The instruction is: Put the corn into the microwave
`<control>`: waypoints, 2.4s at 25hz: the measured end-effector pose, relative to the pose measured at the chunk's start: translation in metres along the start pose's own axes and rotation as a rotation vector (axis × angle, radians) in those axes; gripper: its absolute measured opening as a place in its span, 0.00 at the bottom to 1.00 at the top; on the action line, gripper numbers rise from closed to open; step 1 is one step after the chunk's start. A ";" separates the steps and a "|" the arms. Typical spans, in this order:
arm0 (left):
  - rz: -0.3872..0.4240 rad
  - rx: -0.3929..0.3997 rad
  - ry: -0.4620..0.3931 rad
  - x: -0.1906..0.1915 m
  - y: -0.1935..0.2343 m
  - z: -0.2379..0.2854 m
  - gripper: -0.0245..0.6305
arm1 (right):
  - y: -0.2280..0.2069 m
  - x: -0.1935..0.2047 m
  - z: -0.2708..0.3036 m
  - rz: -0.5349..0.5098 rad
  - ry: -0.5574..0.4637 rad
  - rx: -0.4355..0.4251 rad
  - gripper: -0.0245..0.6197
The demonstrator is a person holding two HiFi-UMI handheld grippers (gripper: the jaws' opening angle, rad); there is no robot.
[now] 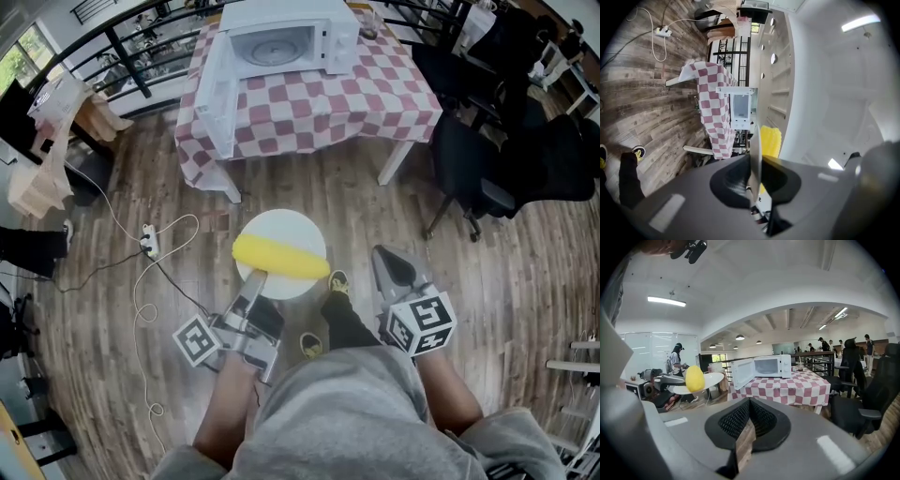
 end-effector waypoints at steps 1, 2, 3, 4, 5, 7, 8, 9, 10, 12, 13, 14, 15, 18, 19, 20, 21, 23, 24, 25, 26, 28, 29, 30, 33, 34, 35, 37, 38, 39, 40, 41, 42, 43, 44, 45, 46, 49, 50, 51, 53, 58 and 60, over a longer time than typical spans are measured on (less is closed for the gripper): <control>0.002 0.001 0.001 -0.004 0.001 0.008 0.10 | -0.006 -0.002 0.007 0.001 0.000 0.001 0.04; 0.004 0.003 0.003 -0.007 0.002 0.017 0.10 | -0.011 -0.005 0.014 0.000 0.000 0.002 0.04; 0.004 0.006 0.004 -0.011 0.003 0.027 0.10 | -0.017 -0.008 0.021 0.000 0.001 0.003 0.04; 0.002 0.008 0.006 -0.014 0.004 0.037 0.11 | -0.023 -0.011 0.029 0.000 0.002 0.004 0.04; -0.001 0.010 0.007 -0.016 0.005 0.046 0.11 | -0.028 -0.014 0.036 0.000 0.004 0.004 0.04; -0.007 0.012 0.014 -0.021 0.006 0.065 0.11 | -0.039 -0.020 0.050 0.002 0.011 0.002 0.04; -0.010 0.013 0.017 -0.023 0.007 0.074 0.11 | -0.045 -0.023 0.057 0.000 0.014 0.000 0.04; -0.011 0.014 0.020 -0.025 0.007 0.084 0.11 | -0.050 -0.026 0.063 -0.003 0.016 -0.003 0.04; -0.012 0.016 0.021 -0.027 0.007 0.093 0.11 | -0.056 -0.030 0.070 -0.006 0.017 -0.005 0.04; -0.017 0.020 0.021 -0.031 0.007 0.110 0.11 | -0.069 -0.037 0.082 -0.006 0.017 -0.008 0.04; -0.019 0.020 0.020 -0.032 0.007 0.118 0.11 | -0.075 -0.040 0.087 -0.004 0.017 -0.009 0.04; -0.019 0.019 0.019 -0.034 0.007 0.124 0.10 | -0.081 -0.042 0.093 -0.002 0.018 -0.011 0.04; -0.019 0.016 0.018 -0.036 0.008 0.131 0.11 | -0.086 -0.044 0.098 0.000 0.019 -0.013 0.04; -0.020 0.010 0.009 -0.041 0.008 0.149 0.11 | -0.100 -0.050 0.112 0.001 0.021 -0.023 0.04; -0.020 0.009 0.006 -0.043 0.008 0.154 0.11 | -0.104 -0.052 0.116 0.002 0.020 -0.026 0.04; -0.018 0.007 0.003 -0.044 0.008 0.159 0.10 | -0.108 -0.054 0.120 0.003 0.020 -0.029 0.04; -0.017 0.006 0.000 -0.046 0.007 0.165 0.11 | -0.113 -0.055 0.123 0.006 0.020 -0.032 0.04; -0.016 0.005 -0.006 -0.047 0.007 0.176 0.11 | -0.122 -0.058 0.129 0.010 0.021 -0.036 0.04; -0.015 0.005 -0.008 -0.048 0.007 0.182 0.11 | -0.127 -0.059 0.132 0.011 0.021 -0.038 0.04; -0.013 0.004 -0.008 -0.048 0.007 0.187 0.11 | -0.132 -0.059 0.135 0.012 0.020 -0.039 0.04; -0.012 0.003 -0.009 -0.048 0.007 0.192 0.11 | -0.137 -0.060 0.138 0.013 0.020 -0.041 0.04; -0.012 -0.002 -0.014 -0.047 0.009 0.200 0.11 | -0.146 -0.062 0.144 0.015 0.021 -0.045 0.04; -0.013 -0.005 -0.017 -0.047 0.009 0.204 0.11 | -0.150 -0.063 0.147 0.016 0.021 -0.048 0.04; -0.014 -0.006 -0.020 -0.047 0.009 0.208 0.11 | -0.154 -0.064 0.149 0.016 0.022 -0.051 0.04; -0.016 -0.003 -0.026 -0.047 0.010 0.220 0.11 | -0.162 -0.066 0.158 0.016 0.024 -0.064 0.04; -0.015 -0.003 -0.028 -0.047 0.011 0.223 0.11 | -0.164 -0.066 0.160 0.017 0.024 -0.069 0.04; -0.014 -0.006 -0.029 -0.047 0.013 0.226 0.11 | -0.166 -0.066 0.163 0.017 0.024 -0.073 0.04; -0.014 -0.008 -0.035 -0.047 0.015 0.229 0.11 | -0.169 -0.066 0.167 0.017 0.025 -0.083 0.04; -0.016 -0.009 -0.040 -0.047 0.015 0.231 0.11 | -0.170 -0.066 0.169 0.016 0.027 -0.087 0.04; -0.018 -0.009 -0.046 -0.048 0.016 0.231 0.11 | -0.170 -0.066 0.171 0.014 0.027 -0.090 0.04; -0.018 -0.008 -0.050 -0.048 0.016 0.232 0.11 | -0.171 -0.066 0.172 0.012 0.027 -0.093 0.04; -0.015 -0.007 -0.054 -0.049 0.016 0.233 0.11 | -0.172 -0.067 0.173 0.010 0.026 -0.096 0.04; -0.012 -0.006 -0.057 -0.049 0.016 0.234 0.11 | -0.174 -0.067 0.174 0.009 0.024 -0.098 0.04; -0.011 -0.005 -0.059 -0.049 0.016 0.235 0.11 | -0.176 -0.067 0.175 0.010 0.022 -0.100 0.04; -0.012 -0.005 -0.061 -0.048 0.017 0.236 0.11 | -0.177 -0.067 0.175 0.013 0.021 -0.101 0.04; -0.012 -0.006 -0.063 -0.047 0.017 0.238 0.11 | -0.179 -0.067 0.175 0.017 0.020 -0.103 0.04; -0.011 -0.008 -0.064 -0.047 0.017 0.239 0.11 | -0.181 -0.068 0.175 0.020 0.020 -0.105 0.04; -0.009 -0.015 -0.066 -0.046 0.017 0.243 0.11 | -0.185 -0.071 0.177 0.021 0.015 -0.112 0.04; -0.008 -0.017 -0.067 -0.046 0.017 0.244 0.11 | -0.186 -0.071 0.178 0.020 0.014 -0.114 0.04; -0.006 -0.018 -0.067 -0.046 0.017 0.245 0.11 | -0.186 -0.072 0.179 0.020 0.014 -0.116 0.04; -0.001 -0.020 -0.068 -0.047 0.018 0.246 0.11 | -0.187 -0.073 0.181 0.018 0.013 -0.121 0.04; -0.005 -0.020 -0.077 -0.049 0.018 0.249 0.11 | -0.188 -0.072 0.186 0.020 0.018 -0.130 0.04; 0.001 -0.018 -0.075 -0.052 0.018 0.252 0.11 | -0.189 -0.073 0.189 0.022 0.018 -0.131 0.04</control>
Point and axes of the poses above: the fingertips, and each gripper's own axes: z forward along the fingers, y to its left, x out of its underside, the point moved 6 cm from there along -z, backward along the fingers, and after that the axes turned 2 degrees about x, right-handed, at the moved point
